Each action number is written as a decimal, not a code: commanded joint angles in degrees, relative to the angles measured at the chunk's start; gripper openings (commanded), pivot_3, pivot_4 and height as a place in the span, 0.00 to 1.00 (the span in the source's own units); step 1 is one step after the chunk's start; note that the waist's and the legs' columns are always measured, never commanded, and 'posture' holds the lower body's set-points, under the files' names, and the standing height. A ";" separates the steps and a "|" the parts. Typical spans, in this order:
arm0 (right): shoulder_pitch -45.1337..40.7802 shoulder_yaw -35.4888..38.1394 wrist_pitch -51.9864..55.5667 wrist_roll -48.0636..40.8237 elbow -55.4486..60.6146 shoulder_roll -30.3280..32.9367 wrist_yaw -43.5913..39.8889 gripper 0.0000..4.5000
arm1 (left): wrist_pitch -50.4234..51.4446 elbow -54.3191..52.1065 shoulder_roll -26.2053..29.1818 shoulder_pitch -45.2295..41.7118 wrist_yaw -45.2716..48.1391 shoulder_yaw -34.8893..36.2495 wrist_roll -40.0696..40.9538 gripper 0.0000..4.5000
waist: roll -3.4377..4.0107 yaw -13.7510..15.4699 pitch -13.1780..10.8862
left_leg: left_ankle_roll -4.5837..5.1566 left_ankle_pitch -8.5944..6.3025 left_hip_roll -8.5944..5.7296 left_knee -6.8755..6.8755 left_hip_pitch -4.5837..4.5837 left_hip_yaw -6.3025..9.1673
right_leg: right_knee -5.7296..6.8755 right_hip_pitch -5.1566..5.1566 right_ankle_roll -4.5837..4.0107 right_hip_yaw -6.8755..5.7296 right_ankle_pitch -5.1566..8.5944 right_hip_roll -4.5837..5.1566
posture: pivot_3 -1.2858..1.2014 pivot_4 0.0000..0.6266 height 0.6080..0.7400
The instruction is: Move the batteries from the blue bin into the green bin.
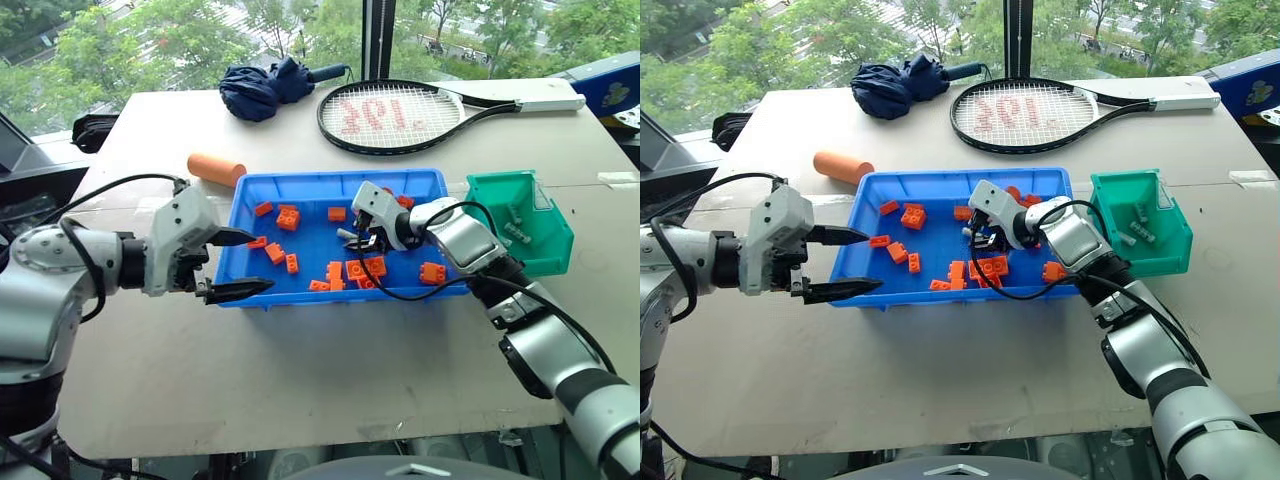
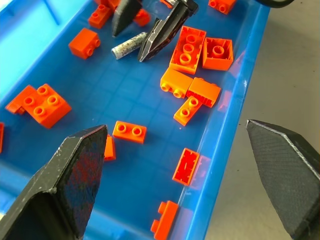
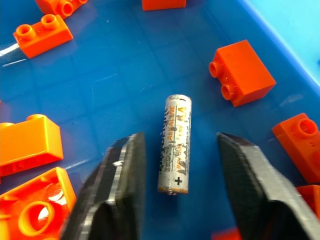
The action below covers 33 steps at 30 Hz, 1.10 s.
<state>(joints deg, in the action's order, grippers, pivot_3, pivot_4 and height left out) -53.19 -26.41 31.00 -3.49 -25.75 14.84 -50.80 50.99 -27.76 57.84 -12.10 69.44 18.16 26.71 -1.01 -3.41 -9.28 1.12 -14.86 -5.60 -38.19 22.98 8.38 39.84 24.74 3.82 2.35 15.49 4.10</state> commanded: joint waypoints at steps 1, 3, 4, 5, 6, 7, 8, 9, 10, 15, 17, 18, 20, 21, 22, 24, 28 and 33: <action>-1.43 1.27 -0.58 0.27 1.94 -0.10 -1.64 0.03 | 0.36 -2.33 1.46 0.19 -1.27 1.96 2.70 1.00 | 0.00 0.01 0.00 | 0.00 0.00 0.00 0.01 -0.01 -0.01 | 0.00 0.00 0.00 0.01 0.00 0.00 | 0.52 0.24 1.00; -1.47 2.38 0.17 -0.12 4.44 0.42 -1.99 0.01 | 0.20 -2.28 1.72 -1.16 -1.81 0.68 3.91 1.00 | 0.01 0.04 0.00 | 0.00 0.00 0.00 0.01 -0.01 -0.01 | 0.00 0.00 0.00 0.01 0.00 0.00 | 0.52 0.24 1.00; -1.47 3.49 1.40 -0.71 6.74 0.95 -1.92 0.01 | 0.20 -2.03 1.60 -2.54 -2.17 -0.10 4.73 1.00 | 0.01 0.12 -0.01 | -0.01 0.00 0.00 0.01 -0.01 -0.02 | 0.00 0.00 0.00 0.01 0.00 0.01 | 0.52 0.24 1.00; -1.39 4.85 2.75 -1.47 9.39 1.61 -1.69 0.01 | 0.13 -1.67 1.41 -4.06 -2.56 -0.91 5.43 1.00 | 0.01 0.16 -0.01 | 0.00 0.00 0.00 0.01 0.00 -0.01 | -0.01 0.00 0.00 0.00 0.00 0.01 | 0.52 0.24 1.00; -1.20 6.34 4.56 -2.44 12.30 2.32 -1.54 0.01 | 0.10 -1.29 1.16 -5.54 -2.97 -1.65 6.13 1.00 | 0.02 0.29 -0.01 | -0.01 0.00 0.00 0.00 0.01 -0.01 | -0.02 0.00 0.00 0.00 0.00 0.01 | 0.52 0.24 1.00; -0.85 7.96 6.82 -3.68 15.49 3.13 -1.49 0.01 | 0.17 -0.97 0.81 -7.01 -3.40 -2.36 6.87 1.00 | 0.02 0.42 -0.01 | -0.01 -0.01 0.00 0.00 0.03 0.00 | -0.02 0.01 0.00 -0.01 0.00 0.02 | 0.52 0.24 1.00; -0.19 10.52 9.26 -5.37 19.63 4.33 -1.10 0.01 | 0.47 -0.78 0.10 -8.94 -3.80 -3.18 8.07 1.00 | 0.01 0.50 0.00 | -0.01 -0.01 0.00 0.00 0.03 0.00 | -0.02 0.01 0.00 -0.01 0.00 0.03 | 0.52 0.24 1.00; 0.47 12.70 11.08 -6.67 23.02 5.30 -0.60 0.01 | 0.77 -0.67 -0.51 -10.51 -4.22 -3.83 9.17 1.00 | 0.01 0.64 0.00 | -0.01 -0.01 0.00 0.01 0.02 -0.01 | -0.05 0.00 0.00 0.00 0.00 0.03 | 0.52 0.24 1.00; 1.44 15.16 12.53 -8.23 26.73 6.66 -0.44 0.01 | 1.16 -0.53 -1.46 -12.32 -4.78 -4.55 10.38 1.00 | 0.02 1.05 -0.01 | -0.01 -0.01 -0.01 0.02 0.01 -0.01 | -0.04 -0.01 0.00 0.00 0.00 0.03 | 0.52 0.24 1.00; 8.02 27.37 24.66 -12.30 42.11 17.55 2.60 0.01 | 2.50 0.43 -8.17 -21.20 -8.28 -9.49 14.97 1.00 | 0.00 2.01 0.00 | 0.00 -0.02 -0.04 -0.07 0.10 0.09 | -0.08 -0.03 0.00 -0.05 0.00 0.08 | 0.52 0.24 1.00; 10.98 31.80 28.30 -12.99 45.97 22.10 4.01 0.01 | 2.26 0.88 -10.68 -23.54 -9.15 -11.56 15.87 1.00 | 0.00 2.28 0.00 | 0.00 -0.02 -0.07 -0.10 0.10 -0.01 | -0.06 -0.02 0.03 -0.02 -0.02 0.11 | 0.52 0.24 1.00; 12.58 34.03 29.92 -13.31 47.39 24.26 4.55 0.01 | 1.91 1.37 -11.82 -24.68 -9.48 -12.60 15.93 1.00 | 0.02 2.60 -0.01 | 0.00 -0.02 -0.06 -0.09 0.09 -0.04 | -0.06 -0.02 0.03 0.01 -0.02 0.09 | 0.52 0.24 1.00; 14.46 36.33 31.83 -14.45 48.96 26.76 5.56 0.01 | 1.34 2.14 -12.94 -25.98 -9.82 -13.76 15.83 1.00 | 0.02 2.35 -0.01 | 0.00 -0.02 -0.06 -0.10 0.09 -0.05 | -0.04 -0.02 0.03 0.01 -0.02 0.09 | 0.52 0.24 1.00; 16.06 37.89 32.22 -14.65 49.31 28.22 5.97 0.01 | 0.86 2.92 -13.81 -26.94 -9.86 -14.30 15.97 1.00 | 0.02 2.13 -0.01 | 0.00 -0.02 -0.03 -0.06 0.03 -0.16 | -0.02 -0.01 0.03 0.12 -0.02 0.06 | 0.52 0.24 1.00; 17.15 38.93 32.45 -14.86 49.48 29.22 6.33 0.01 | 0.51 3.52 -14.41 -27.64 -9.88 -14.70 16.09 1.00 | 0.03 1.96 0.00 | 0.01 -0.02 -0.02 -0.02 -0.01 -0.21 | 0.00 -0.01 0.03 0.16 -0.02 0.05 | 0.52 0.24 1.00; 20.25 41.03 32.43 -14.57 49.42 31.12 7.31 0.01 | -0.74 5.12 -16.29 -29.66 -10.07 -15.72 15.78 1.00 | 0.03 1.77 0.00 | 0.01 -0.02 0.03 0.00 -0.04 -0.22 | 0.01 -0.02 0.03 0.16 -0.02 0.01 | 0.52 0.24 1.00; 24.51 42.03 30.95 -14.12 47.50 31.98 9.86 0.01 | -3.12 7.39 -18.92 -32.76 -9.96 -17.03 15.11 1.00 | 0.02 2.04 0.00 | 0.01 -0.02 0.01 -0.04 -0.01 -0.23 | -0.02 -0.05 0.03 0.14 -0.02 0.05 | 0.52 0.24 1.00; 26.62 40.22 25.50 -11.56 42.85 33.90 11.76 0.11 | -4.33 8.52 -20.83 -34.35 -10.23 -17.99 15.30 1.00 | 0.03 2.06 0.00 | 0.01 -0.02 0.01 -0.03 -0.02 -0.28 | -0.01 -0.03 0.04 0.19 -0.03 0.05 | 0.52 0.24 1.00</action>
<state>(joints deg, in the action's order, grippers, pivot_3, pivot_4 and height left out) -26.71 13.43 59.57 -16.38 17.97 47.04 -39.75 48.02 -18.82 37.36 -45.01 59.51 -0.18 41.75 -0.99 -1.36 -9.29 1.14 -14.88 -5.60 -38.22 22.97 8.10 39.83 24.71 3.86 2.54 15.46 4.15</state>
